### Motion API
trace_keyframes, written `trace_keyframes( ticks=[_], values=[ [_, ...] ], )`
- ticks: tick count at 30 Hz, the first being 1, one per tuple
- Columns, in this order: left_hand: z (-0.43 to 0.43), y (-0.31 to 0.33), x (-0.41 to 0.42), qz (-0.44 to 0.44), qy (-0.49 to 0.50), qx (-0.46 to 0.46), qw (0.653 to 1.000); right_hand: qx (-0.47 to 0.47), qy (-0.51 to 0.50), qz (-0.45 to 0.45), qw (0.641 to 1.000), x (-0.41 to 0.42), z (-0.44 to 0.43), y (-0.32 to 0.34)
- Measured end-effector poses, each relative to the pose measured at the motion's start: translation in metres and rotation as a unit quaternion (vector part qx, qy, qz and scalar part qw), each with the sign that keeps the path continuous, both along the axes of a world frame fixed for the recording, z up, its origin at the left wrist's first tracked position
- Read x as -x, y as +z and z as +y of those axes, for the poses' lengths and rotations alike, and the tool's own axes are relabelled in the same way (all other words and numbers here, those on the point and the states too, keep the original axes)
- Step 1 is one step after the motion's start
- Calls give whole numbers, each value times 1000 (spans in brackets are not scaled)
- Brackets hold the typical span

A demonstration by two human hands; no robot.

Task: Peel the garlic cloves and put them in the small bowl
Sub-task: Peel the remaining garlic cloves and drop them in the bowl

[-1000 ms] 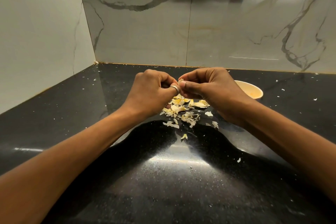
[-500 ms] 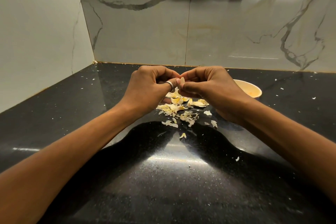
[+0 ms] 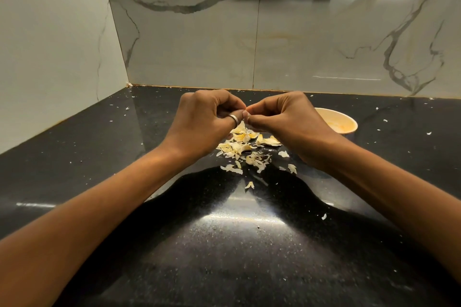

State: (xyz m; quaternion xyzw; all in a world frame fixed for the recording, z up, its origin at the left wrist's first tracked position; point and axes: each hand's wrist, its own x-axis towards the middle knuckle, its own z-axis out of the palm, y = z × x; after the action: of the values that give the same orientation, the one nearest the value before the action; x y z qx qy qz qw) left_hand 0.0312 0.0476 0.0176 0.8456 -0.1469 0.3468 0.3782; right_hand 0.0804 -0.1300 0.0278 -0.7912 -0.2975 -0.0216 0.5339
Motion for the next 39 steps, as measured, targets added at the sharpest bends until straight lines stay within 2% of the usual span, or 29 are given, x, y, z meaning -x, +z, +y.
trace_keyframes(
  ticks=[7,12,17,22,30,34,39],
  values=[
    [4,0,-4,75,-21,12,997,34,-19,-42,998,-2,-1,0],
    [3,0,-3,68,-19,-30,997,56,-23,-70,996,-1,-2,1],
    [6,0,-4,25,6,-102,994,71,-29,-91,993,0,-2,1],
    [7,-1,-4,18,15,-121,992,85,-31,-111,990,0,-2,1],
    [4,1,-1,89,-8,-61,994,105,-47,-194,974,1,-1,0],
    [3,2,-1,105,-17,-19,994,102,-44,-205,972,1,-2,0],
    [5,0,-3,69,-7,-62,996,103,-44,-220,969,0,-1,-1]
  ],
)
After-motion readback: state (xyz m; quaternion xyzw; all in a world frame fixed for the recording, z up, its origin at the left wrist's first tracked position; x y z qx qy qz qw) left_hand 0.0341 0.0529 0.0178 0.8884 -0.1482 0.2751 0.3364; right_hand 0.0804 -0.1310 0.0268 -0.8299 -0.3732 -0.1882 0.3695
